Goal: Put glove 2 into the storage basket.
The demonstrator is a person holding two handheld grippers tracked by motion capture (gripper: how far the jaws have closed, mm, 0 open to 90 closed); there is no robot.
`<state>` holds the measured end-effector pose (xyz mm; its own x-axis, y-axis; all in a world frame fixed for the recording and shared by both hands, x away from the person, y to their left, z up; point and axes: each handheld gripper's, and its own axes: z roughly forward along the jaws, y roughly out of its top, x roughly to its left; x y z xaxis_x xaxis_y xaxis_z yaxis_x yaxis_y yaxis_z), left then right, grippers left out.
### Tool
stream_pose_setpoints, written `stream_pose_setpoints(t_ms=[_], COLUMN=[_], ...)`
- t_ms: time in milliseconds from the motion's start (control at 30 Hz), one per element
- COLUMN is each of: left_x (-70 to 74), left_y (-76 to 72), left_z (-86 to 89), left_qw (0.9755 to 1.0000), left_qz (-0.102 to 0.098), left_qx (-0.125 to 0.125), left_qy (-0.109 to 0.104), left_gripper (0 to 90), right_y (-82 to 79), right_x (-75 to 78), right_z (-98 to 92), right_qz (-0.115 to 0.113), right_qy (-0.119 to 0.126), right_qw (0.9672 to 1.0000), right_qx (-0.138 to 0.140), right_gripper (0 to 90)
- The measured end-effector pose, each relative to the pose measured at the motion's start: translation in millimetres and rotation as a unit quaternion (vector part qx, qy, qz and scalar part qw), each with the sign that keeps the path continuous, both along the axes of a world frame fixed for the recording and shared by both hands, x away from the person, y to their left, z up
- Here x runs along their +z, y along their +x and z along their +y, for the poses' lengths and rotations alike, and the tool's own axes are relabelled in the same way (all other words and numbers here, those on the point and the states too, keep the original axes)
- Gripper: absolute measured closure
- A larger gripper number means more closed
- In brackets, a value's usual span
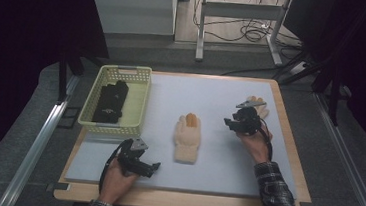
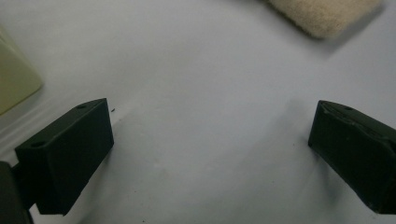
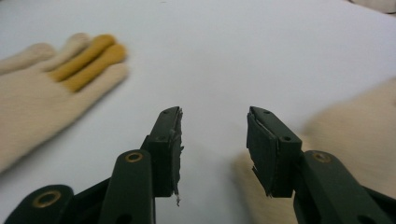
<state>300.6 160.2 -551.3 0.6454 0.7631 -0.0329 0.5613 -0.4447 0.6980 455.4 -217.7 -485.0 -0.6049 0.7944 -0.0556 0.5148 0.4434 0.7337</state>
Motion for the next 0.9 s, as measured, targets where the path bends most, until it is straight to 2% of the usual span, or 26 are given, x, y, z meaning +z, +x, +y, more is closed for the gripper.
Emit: stream_pose_setpoints(t_ms=[200, 300, 400, 467, 533, 667, 733, 767, 800, 833, 900], left_x=[0.0, 0.1, 0.0, 0.0, 0.0, -0.1, -0.1, 0.0, -0.1, -0.1, -0.1], left_y=[0.1, 0.1, 0.1, 0.1, 0.1, 0.1, 0.2, 0.2, 0.1, 0.1, 0.1], left_z=[0.1, 0.1, 0.0, 0.0, 0.1, 0.1, 0.1, 0.1, 0.0, 0.0, 0.0], left_qw=[1.0, 1.0, 1.0, 1.0, 1.0, 1.0, 1.0, 1.0, 1.0, 1.0, 1.0], left_qz=[0.0, 0.0, 0.0, 0.0, 0.0, 0.0, 0.0, 0.0, 0.0, 0.0, 0.0], left_qx=[0.0, 0.0, 0.0, 0.0, 0.0, 0.0, 0.0, 0.0, 0.0, 0.0, 0.0], left_qy=[0.0, 0.0, 0.0, 0.0, 0.0, 0.0, 0.0, 0.0, 0.0, 0.0, 0.0], left_gripper=[0.4, 0.4, 0.4, 0.4, 0.4, 0.4, 0.4, 0.4, 0.4, 0.4, 0.4], right_y=[5.1, 9.7, 17.9, 24.9, 32.9, 45.9, 50.8, 52.4, 53.1, 53.0, 52.1], right_x=[5.3, 3.9, 1.1, -3.1, -9.5, -22.3, -27.5, -30.2, -31.8, -32.4, -32.2], right_z=[-24.8, -37.1, -47.7, -51.1, -51.7, -49.0, -48.2, -48.1, -49.6, -50.7, -50.2], right_qz=[-0.01, -0.018, -0.018, -0.014, -0.007, -0.003, 0.002, 0.009, 0.018, 0.027, 0.031], right_qy=[-0.004, -0.014, -0.01, -0.002, -0.007, -0.009, -0.012, -0.01, 0.007, 0.02, 0.021], right_qw=[0.9994, 0.9983, 0.997, 0.9965, 0.9961, 0.9948, 0.9946, 0.9945, 0.9948, 0.9941, 0.9933], right_qx=[-0.034, -0.054, -0.075, -0.083, -0.088, -0.101, -0.104, -0.104, -0.1, -0.104, -0.109], right_gripper=[49.9, 44.4, 37.1, 32.0, 26.4, 20.9, 21.7, 27.8, 39.0, 42.6, 50.9])
